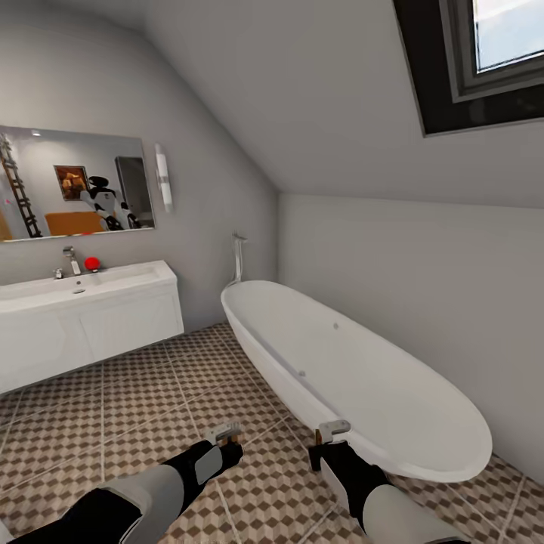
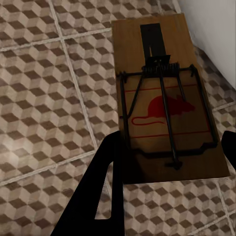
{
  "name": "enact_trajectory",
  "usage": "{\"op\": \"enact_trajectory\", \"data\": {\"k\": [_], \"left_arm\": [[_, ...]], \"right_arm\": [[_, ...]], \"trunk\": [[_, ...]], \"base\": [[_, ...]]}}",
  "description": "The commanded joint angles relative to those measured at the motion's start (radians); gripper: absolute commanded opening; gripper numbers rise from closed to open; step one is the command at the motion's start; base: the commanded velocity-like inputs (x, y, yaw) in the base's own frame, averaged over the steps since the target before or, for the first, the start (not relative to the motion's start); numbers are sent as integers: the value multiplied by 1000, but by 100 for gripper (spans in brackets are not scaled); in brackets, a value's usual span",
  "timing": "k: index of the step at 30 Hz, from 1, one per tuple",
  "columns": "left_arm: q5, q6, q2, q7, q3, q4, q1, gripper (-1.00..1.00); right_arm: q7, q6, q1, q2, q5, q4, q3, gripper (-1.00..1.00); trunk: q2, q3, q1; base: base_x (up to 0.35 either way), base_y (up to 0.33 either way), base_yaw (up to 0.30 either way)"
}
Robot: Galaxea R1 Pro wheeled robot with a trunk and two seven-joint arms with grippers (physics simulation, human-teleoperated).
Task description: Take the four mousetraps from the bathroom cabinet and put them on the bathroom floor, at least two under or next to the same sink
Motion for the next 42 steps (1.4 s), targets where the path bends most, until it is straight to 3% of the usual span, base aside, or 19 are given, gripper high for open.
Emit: {"op": "enact_trajectory", "data": {"k": [1, 42], "left_arm": [[7, 4, 0, 4, -8, -1, -1, -100], [7, 4, 1, 4, -8, -1, -1, -100]], "right_arm": [[-3, 9, 0, 0, 7, -2, 4, -100], [-3, 9, 0, 0, 8, -2, 4, -100]], "trunk": [[-1, -1, 0], [-1, -1, 0]], "base": [[0, 0, 300], [0, 0, 300]]}}
